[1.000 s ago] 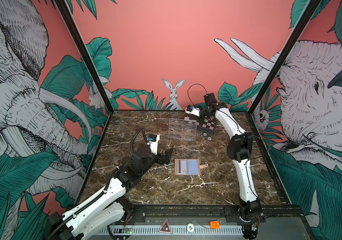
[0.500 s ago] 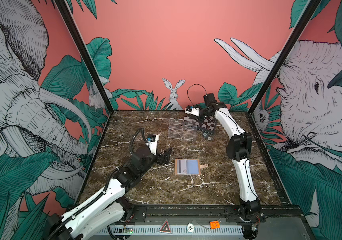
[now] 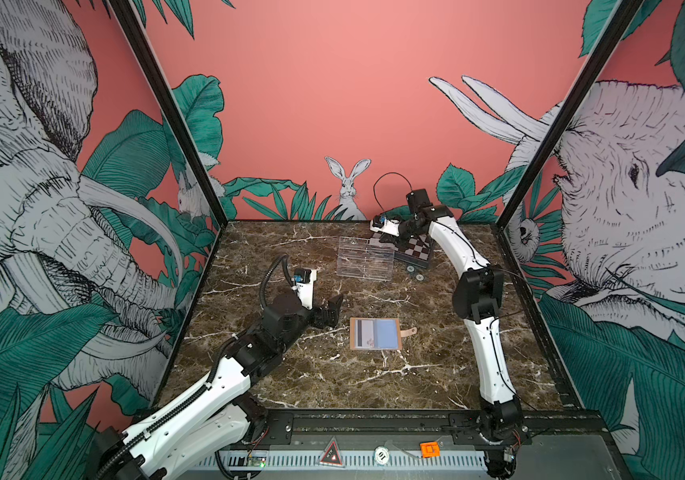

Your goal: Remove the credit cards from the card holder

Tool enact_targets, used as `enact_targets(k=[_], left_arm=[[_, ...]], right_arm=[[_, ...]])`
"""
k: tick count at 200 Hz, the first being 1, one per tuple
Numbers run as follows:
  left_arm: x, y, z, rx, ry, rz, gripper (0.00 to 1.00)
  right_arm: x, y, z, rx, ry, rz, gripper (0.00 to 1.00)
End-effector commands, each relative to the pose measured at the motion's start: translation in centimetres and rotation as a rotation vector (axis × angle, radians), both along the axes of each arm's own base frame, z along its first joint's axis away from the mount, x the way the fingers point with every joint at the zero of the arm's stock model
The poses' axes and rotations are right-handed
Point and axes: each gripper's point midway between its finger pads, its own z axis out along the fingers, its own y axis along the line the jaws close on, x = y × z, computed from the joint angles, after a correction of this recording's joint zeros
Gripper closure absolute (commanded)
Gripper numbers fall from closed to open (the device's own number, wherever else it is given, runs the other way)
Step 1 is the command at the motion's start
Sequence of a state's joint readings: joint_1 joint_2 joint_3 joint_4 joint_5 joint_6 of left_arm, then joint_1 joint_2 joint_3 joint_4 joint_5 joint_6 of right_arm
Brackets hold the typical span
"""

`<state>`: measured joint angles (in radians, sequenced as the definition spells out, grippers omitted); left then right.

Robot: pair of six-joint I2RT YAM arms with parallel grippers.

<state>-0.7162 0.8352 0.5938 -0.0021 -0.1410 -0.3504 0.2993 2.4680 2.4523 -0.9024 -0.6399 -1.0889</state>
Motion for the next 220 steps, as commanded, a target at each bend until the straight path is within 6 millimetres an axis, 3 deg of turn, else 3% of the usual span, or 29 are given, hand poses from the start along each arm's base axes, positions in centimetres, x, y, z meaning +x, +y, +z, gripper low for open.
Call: enact_targets(k=[1,135,166,220], left_arm=[[-0.1,0.6,-0.4,-0.002,0.008,0.020,0.01],[-0.2,0.8,-0.5,0.000,0.014,0.027,0.01],[-0.1,1.1,-1.0,0.015,0.030,0.046,0.01],[0.0,1.0,-0.9,0.007,0.032,0.049,0.01]], right_arm=[[-0.4,0.2,-0.6,-0.010,0.010,0.014,1.00],[-0.2,1.1,-1.9,-0.029,0.011,0.007,1.00],[0.5,1.0,-2.2,-0.055,-0.021,-0.013,0.89],[2.7,1.0,-0.2,-0.051,-0.117,-0.080,0.76]])
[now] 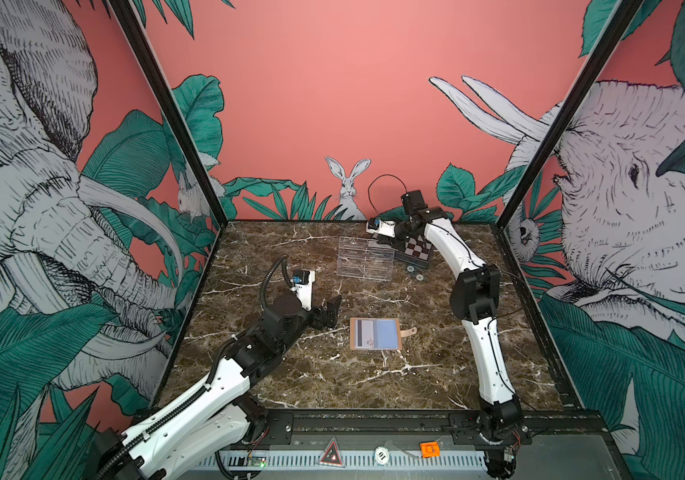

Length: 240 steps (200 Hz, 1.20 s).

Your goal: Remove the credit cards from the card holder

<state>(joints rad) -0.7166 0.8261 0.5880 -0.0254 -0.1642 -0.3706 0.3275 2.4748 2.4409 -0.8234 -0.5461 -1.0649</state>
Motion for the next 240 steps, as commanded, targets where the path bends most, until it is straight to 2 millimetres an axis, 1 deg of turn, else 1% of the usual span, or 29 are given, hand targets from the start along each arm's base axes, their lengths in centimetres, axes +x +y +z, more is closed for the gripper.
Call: enact_targets(k=[1,31,61,87,90,106,108,112,118,127,128,139,142,144,145,160,161,166,174,179,182,184,188,198,202,203,206,222,240], left_arm=[[0.0,0.5,-0.4,0.005,0.012,0.021,0.01],[-0.1,0.5,-0.4,-0.002,0.012,0.020,0.01],[-0.3,0.1,-0.3,-0.024,0.025,0.003,0.01],[-0.5,0.0,-0.9,-0.041,0.066,0.001,0.01],[-0.6,-0.1,-1.0,-0.044,0.073,0.000,0.01],[-0.6,-0.2,-1.5,-0.061,0.108,0.006,0.01],[-0.7,-0.2,-1.7,-0.062,0.116,0.008,0.01],[-0.7,-0.2,-1.8,-0.068,0.126,0.011,0.01],[-0.8,-0.2,-2.1,-0.077,0.148,0.015,0.01],[-0.9,-0.4,-2.7,-0.092,0.182,0.018,0.01],[-0.9,-0.4,-2.7,-0.094,0.185,0.018,0.01],[-1.1,-0.7,-3.4,-0.114,0.225,0.014,0.01],[-1.2,-0.8,-3.5,-0.121,0.234,0.014,0.01],[-1.2,-0.8,-3.7,-0.123,0.242,0.012,0.01],[-1.3,-0.8,-3.7,-0.124,0.245,0.013,0.01],[-1.4,-0.6,-4.7,-0.142,0.294,0.045,0.01],[-1.4,-0.5,-4.9,-0.142,0.299,0.049,0.01],[-1.5,-0.4,-5.2,-0.145,0.311,0.057,0.01],[-1.6,-0.2,-5.5,-0.154,0.319,0.066,0.01],[-1.7,-0.1,-5.6,-0.161,0.319,0.070,0.01],[-1.7,-0.1,-5.7,-0.165,0.319,0.072,0.01],[-1.8,-0.1,-5.8,-0.168,0.319,0.073,0.01],[-1.8,0.0,-5.7,-0.174,0.314,0.073,0.01],[-1.9,0.2,-5.9,-0.192,0.309,0.080,0.01],[-2.0,0.2,-6.0,-0.199,0.309,0.082,0.01],[-2.0,0.2,-6.0,-0.201,0.309,0.081,0.01],[-2.0,0.2,-5.9,-0.208,0.309,0.080,0.01],[-2.5,0.1,-6.3,-0.234,0.324,0.065,0.01],[-3.0,0.0,-7.2,-0.257,0.355,0.061,0.01]], right_arm=[[1.4,0.3,0.4,-0.002,-0.055,-0.040,0.76],[3.3,0.0,2.4,0.010,-0.144,-0.105,0.67],[4.0,-0.1,4.9,0.010,-0.218,-0.145,0.66],[2.9,-0.4,7.9,0.030,-0.250,-0.168,0.64],[2.7,-0.5,8.8,0.040,-0.265,-0.176,0.63],[2.0,-1.1,11.5,0.094,-0.318,-0.223,0.60],[2.0,-1.2,11.6,0.098,-0.324,-0.229,0.60],[1.7,-1.4,12.6,0.117,-0.346,-0.246,0.59],[1.4,-1.8,13.7,0.141,-0.378,-0.272,0.56],[1.1,-2.5,15.2,0.189,-0.422,-0.329,0.48],[1.0,-2.6,15.8,0.199,-0.433,-0.334,0.47],[0.2,-3.7,17.8,0.268,-0.482,-0.406,0.38],[-0.3,-3.9,18.9,0.304,-0.496,-0.424,0.35],[-0.6,-4.1,19.2,0.317,-0.500,-0.432,0.33],[-0.7,-4.2,19.0,0.318,-0.497,-0.439,0.32],[-3.3,-5.1,20.4,0.390,-0.490,-0.467,0.22],[-3.5,-5.1,20.6,0.398,-0.491,-0.464,0.21],[-4.2,-5.3,20.4,0.402,-0.482,-0.462,0.20],[-5.8,-5.7,21.2,0.433,-0.477,-0.470,0.17],[-6.7,-6.0,21.3,0.451,-0.465,-0.483,0.15],[-6.9,-6.0,20.7,0.456,-0.447,-0.489,0.14],[-7.5,-6.3,21.7,0.476,-0.458,-0.494,0.13],[-8.0,-6.6,22.4,0.495,-0.461,-0.506,0.12],[-9.6,-7.4,22.7,0.547,-0.434,-0.548,0.09],[-10.2,-7.7,23.4,0.574,-0.431,-0.562,0.08],[-10.4,-7.8,23.0,0.571,-0.420,-0.570,0.08],[-10.8,-8.1,22.6,0.577,-0.407,-0.585,0.07],[-12.6,-9.8,22.5,0.663,-0.355,-0.686,0.04],[-14.3,-11.2,21.1,0.705,-0.267,-0.776,0.02]])
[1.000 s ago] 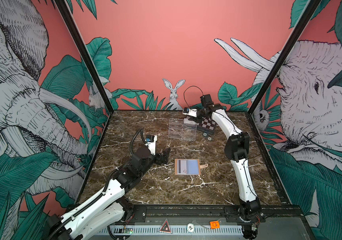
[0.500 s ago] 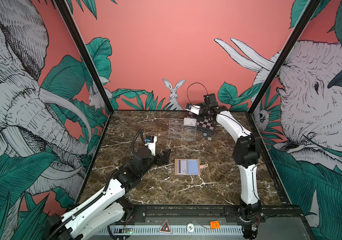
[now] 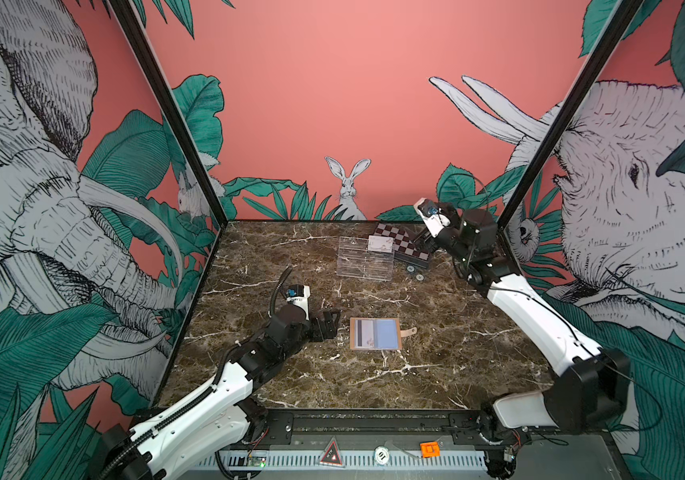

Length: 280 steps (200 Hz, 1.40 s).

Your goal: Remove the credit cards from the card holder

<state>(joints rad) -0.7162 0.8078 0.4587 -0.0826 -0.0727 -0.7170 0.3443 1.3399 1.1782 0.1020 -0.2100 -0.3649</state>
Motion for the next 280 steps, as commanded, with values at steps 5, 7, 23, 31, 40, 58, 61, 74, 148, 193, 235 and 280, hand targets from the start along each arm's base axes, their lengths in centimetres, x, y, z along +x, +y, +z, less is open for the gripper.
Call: enact_targets(k=[5,7,23,31,40,58,61,74,148,193,235,280], left_arm=[[-0.6,-0.2,-0.5,-0.087,0.038,0.008,0.01],[-0.6,-0.3,-0.5,-0.092,0.039,0.008,0.01],[-0.9,-0.7,-1.1,-0.131,0.063,-0.002,0.01],[-1.0,-1.0,-1.4,-0.146,0.075,-0.010,0.01],[-1.1,-1.2,-1.6,-0.159,0.088,-0.018,0.01],[-1.2,-2.0,-1.8,-0.187,0.115,-0.040,0.01],[-1.3,-2.1,-1.9,-0.193,0.120,-0.045,0.01],[-1.3,-2.7,-2.3,-0.216,0.147,-0.056,0.01],[-1.7,-5.1,-4.1,-0.291,0.276,-0.113,0.01],[-2.0,-6.1,-5.7,-0.306,0.359,-0.129,0.01],[-1.9,-6.3,-7.1,-0.290,0.413,-0.112,0.01],[-2.0,-6.5,-8.6,-0.307,0.452,-0.100,0.01]], right_arm=[[-1.8,-2.2,0.0,0.228,0.101,-0.120,0.02],[-2.1,-2.3,0.0,0.236,0.111,-0.123,0.02],[-3.5,-3.3,-0.9,0.311,0.200,-0.175,0.02],[-4.2,-3.8,-1.2,0.343,0.234,-0.195,0.02],[-5.1,-4.0,-1.5,0.369,0.269,-0.201,0.02],[-6.8,-4.3,-1.7,0.444,0.316,-0.197,0.02],[-7.1,-4.2,-1.8,0.457,0.324,-0.192,0.02],[-8.3,-4.0,-2.0,0.515,0.351,-0.165,0.02],[-12.6,-1.1,-5.9,0.634,0.668,-0.016,0.11],[-13.6,0.4,-9.8,0.742,0.806,0.028,0.24],[-14.5,2.0,-14.7,0.719,0.972,-0.019,0.41],[-15.7,5.8,-19.0,0.648,1.099,-0.015,0.57]])
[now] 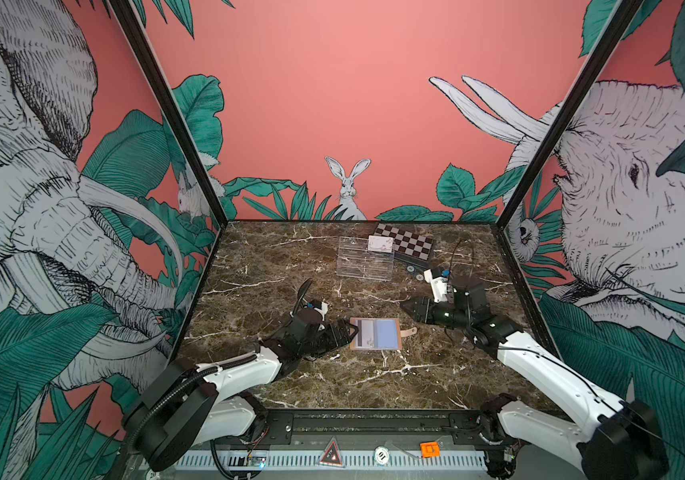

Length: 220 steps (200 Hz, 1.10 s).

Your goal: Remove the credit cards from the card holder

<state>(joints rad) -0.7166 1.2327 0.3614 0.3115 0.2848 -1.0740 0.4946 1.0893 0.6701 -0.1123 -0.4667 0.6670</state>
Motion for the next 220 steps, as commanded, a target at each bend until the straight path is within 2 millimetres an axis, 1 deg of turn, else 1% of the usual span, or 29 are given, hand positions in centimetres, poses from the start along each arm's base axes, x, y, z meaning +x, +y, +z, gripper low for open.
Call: enact_targets(k=[1,13,29,40,58,87,104,142,162,201,209,220], left_arm=[[0.1,-0.3,-0.1,-0.042,0.012,0.012,0.01],[0.2,-0.6,-0.1,-0.063,0.013,0.009,0.01],[0.2,-1.0,-0.2,-0.080,0.017,-0.001,0.02],[0.2,-1.1,-0.5,-0.077,0.024,-0.005,0.02],[0.2,-1.2,-1.2,-0.069,0.036,-0.010,0.02],[0.3,-1.6,-1.8,-0.093,0.042,-0.014,0.04],[0.3,-2.0,-2.0,-0.103,0.042,-0.027,0.06],[0.4,-2.6,-2.3,-0.131,0.039,-0.049,0.16],[0.3,-2.8,-2.7,-0.130,0.043,-0.062,0.20],[0.5,-3.3,-2.2,-0.156,0.032,-0.076,0.33],[0.5,-3.3,-2.3,-0.155,0.032,-0.075,0.37],[0.5,-3.3,-2.2,-0.157,0.026,-0.076,0.46]], right_arm=[[-0.1,1.8,-0.6,0.023,0.006,0.013,0.57],[-0.3,2.5,-1.6,0.007,0.027,0.025,0.60],[-0.4,2.9,-3.0,-0.023,0.051,0.022,0.61],[-0.4,3.0,-4.1,-0.033,0.078,0.016,0.61],[-0.6,3.4,-5.9,-0.051,0.122,0.020,0.66],[-0.9,3.6,-8.1,-0.078,0.164,0.021,0.73],[-1.2,3.2,-9.5,-0.105,0.190,0.010,0.78],[-1.7,2.9,-11.8,-0.125,0.235,-0.002,0.82],[-1.8,2.7,-12.7,-0.134,0.247,-0.011,0.84],[-2.2,2.0,-14.2,-0.174,0.272,-0.022,0.87],[-2.2,1.8,-14.5,-0.181,0.275,-0.025,0.87],[-2.3,1.7,-14.8,-0.192,0.278,-0.027,0.88]])
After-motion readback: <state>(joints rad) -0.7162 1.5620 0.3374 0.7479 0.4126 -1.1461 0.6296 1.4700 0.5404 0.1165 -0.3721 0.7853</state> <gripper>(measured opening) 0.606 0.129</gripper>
